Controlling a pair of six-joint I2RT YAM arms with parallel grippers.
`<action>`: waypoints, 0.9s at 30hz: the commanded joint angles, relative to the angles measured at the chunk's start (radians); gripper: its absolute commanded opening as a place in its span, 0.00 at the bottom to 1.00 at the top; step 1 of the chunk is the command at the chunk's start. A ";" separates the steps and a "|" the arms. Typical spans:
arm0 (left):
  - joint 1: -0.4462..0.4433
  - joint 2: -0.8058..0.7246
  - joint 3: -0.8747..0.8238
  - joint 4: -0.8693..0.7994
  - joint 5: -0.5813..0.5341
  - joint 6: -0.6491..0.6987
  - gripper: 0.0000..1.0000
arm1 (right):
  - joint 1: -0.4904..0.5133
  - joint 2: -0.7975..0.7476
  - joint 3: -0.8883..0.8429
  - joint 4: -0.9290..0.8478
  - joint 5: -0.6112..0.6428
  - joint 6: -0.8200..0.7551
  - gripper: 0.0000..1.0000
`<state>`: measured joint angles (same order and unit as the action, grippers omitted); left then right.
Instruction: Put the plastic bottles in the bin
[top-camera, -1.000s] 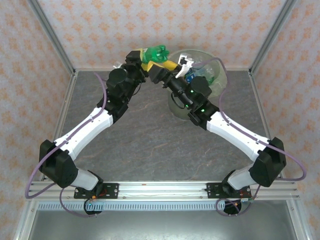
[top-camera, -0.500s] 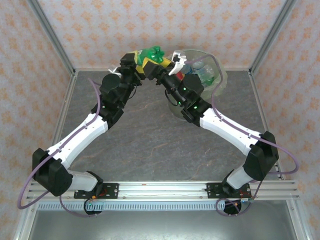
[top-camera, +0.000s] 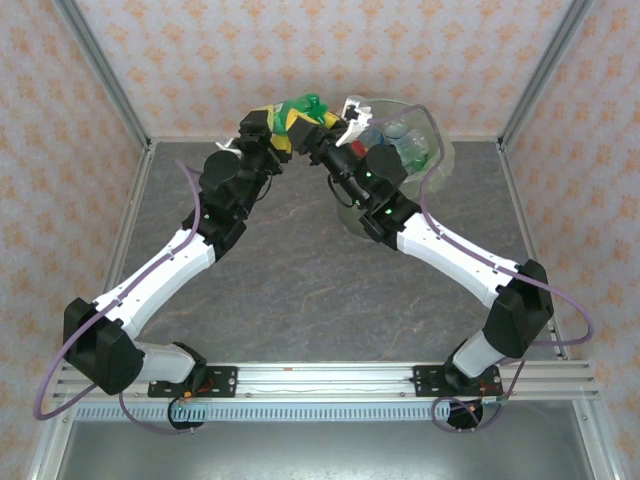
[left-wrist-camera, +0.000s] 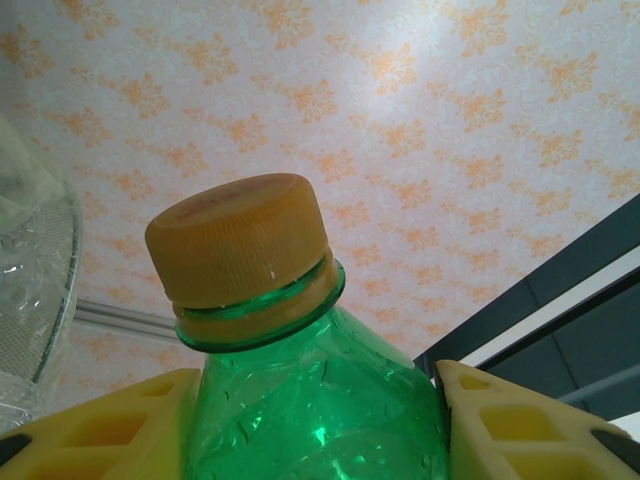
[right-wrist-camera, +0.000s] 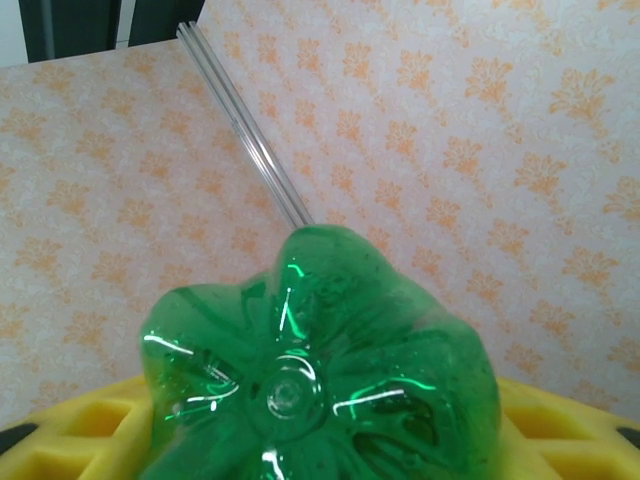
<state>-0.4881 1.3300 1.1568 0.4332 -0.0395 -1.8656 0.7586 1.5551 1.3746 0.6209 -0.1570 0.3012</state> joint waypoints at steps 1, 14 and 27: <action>-0.016 -0.010 0.017 0.011 0.010 -0.012 0.51 | -0.001 -0.012 0.041 0.032 -0.010 -0.014 0.49; 0.004 -0.042 0.031 -0.099 -0.013 0.094 0.99 | -0.006 -0.072 0.054 -0.092 0.083 -0.071 0.48; 0.082 -0.146 0.038 -0.431 0.002 0.362 0.99 | -0.159 -0.162 0.118 -0.434 0.161 -0.111 0.48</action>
<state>-0.4164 1.2068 1.1816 0.0933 -0.0422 -1.6058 0.6296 1.4414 1.4578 0.2848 -0.0460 0.2253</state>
